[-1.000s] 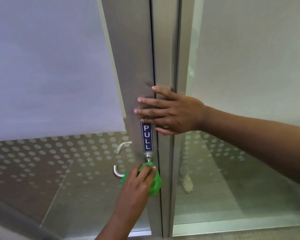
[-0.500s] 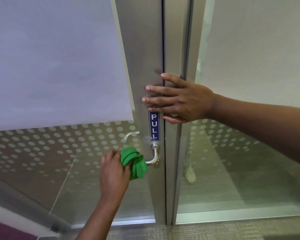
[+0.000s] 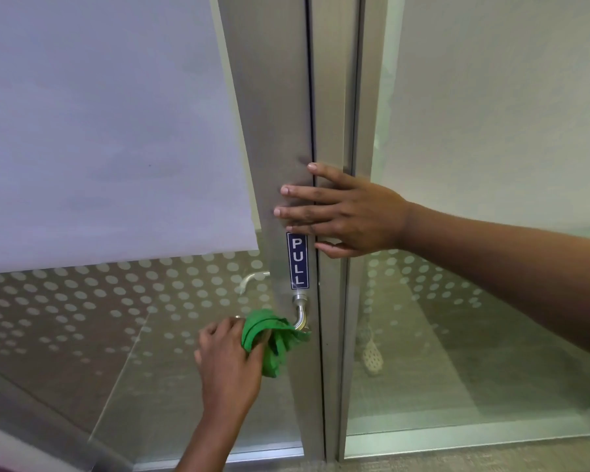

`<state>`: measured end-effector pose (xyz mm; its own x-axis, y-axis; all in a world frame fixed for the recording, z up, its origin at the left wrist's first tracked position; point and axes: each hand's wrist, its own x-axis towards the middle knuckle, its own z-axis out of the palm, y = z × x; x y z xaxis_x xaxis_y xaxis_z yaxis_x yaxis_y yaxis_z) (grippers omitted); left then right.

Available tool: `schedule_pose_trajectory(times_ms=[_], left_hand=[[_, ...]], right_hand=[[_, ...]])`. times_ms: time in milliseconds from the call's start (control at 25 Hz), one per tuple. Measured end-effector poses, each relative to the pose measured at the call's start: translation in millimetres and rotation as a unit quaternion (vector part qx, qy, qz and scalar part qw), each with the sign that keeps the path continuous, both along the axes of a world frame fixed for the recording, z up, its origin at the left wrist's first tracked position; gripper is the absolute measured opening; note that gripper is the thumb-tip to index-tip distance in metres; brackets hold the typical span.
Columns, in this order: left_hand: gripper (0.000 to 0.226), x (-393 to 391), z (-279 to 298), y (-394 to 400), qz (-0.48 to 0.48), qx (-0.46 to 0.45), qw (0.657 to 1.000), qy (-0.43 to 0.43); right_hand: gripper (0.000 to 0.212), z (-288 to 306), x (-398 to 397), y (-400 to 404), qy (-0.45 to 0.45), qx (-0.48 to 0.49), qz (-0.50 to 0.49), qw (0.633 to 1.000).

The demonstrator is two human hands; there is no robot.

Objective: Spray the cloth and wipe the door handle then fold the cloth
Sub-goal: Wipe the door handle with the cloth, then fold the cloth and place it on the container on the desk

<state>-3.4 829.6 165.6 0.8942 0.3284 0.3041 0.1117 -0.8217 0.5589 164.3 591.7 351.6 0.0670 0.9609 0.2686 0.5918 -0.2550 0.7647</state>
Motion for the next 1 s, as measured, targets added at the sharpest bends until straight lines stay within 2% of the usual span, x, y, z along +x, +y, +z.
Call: schedule_pose_trajectory(times_ms=[40,80,120,160,200,240,280,320,360,440,480,520,560,600,680,800,1000], left_hand=[[0.021,0,10,-7,-0.01,-0.106,0.994,0.004],[0.026,0,23,-17,-0.025,-0.274,0.961,0.014],[0.035,1,34,-28,-0.049,-0.446,0.893,0.023],[0.042,0,42,-38,-0.076,-0.568,0.819,0.023],[0.043,-1,49,-48,-0.107,-0.63,0.769,0.008],[0.039,-2,56,-58,-0.137,-0.653,0.745,0.001],[0.034,-2,61,-66,-0.163,-0.658,0.735,0.003],[0.032,-2,64,-76,-0.181,-0.668,0.722,0.007],[0.033,-1,65,-88,-0.195,-0.68,0.706,0.015],[0.029,5,62,-110,-0.209,-0.702,0.68,0.029],[0.03,8,63,-125,-0.228,-0.701,0.675,0.031],[0.047,11,62,-142,-0.249,-0.692,0.677,0.033],[0.054,12,63,-161,-0.27,-0.684,0.677,0.044],[0.05,15,62,-175,-0.286,-0.682,0.672,0.048],[0.035,20,66,-210,-0.329,-0.663,0.669,0.07],[0.026,35,75,-261,-0.397,-0.623,0.668,0.091],[0.037,60,93,-348,-0.516,-0.503,0.672,0.167]], right_hand=[[0.051,-2,-6,1,0.025,0.01,-0.01,1.0],[0.049,-7,-17,2,0.061,0.036,-0.011,0.997],[0.045,-16,-30,1,0.11,0.082,-0.006,0.991],[0.04,-28,-46,-2,0.169,0.146,-0.003,0.975],[0.035,-42,-65,-7,0.233,0.225,-0.009,0.946],[0.033,-57,-86,-14,0.302,0.312,-0.034,0.9],[0.031,-70,-107,-21,0.38,0.401,-0.072,0.83],[0.03,-80,-127,-28,0.469,0.488,-0.111,0.728],[0.033,-90,-142,-38,0.563,0.562,-0.138,0.59],[0.051,-110,-158,-58,0.708,0.623,-0.138,0.301],[0.059,-118,-164,-70,0.745,0.627,-0.115,0.197],[0.062,-121,-170,-83,0.751,0.638,-0.095,0.145],[0.061,-120,-176,-98,0.74,0.657,-0.082,0.121],[0.06,-116,-179,-108,0.725,0.674,-0.076,0.119],[0.059,-111,-183,-138,0.686,0.703,-0.1,0.159],[0.051,-100,-186,-189,0.632,0.732,-0.129,0.218],[0.052,-80,-200,-277,0.601,0.753,-0.105,0.247]])
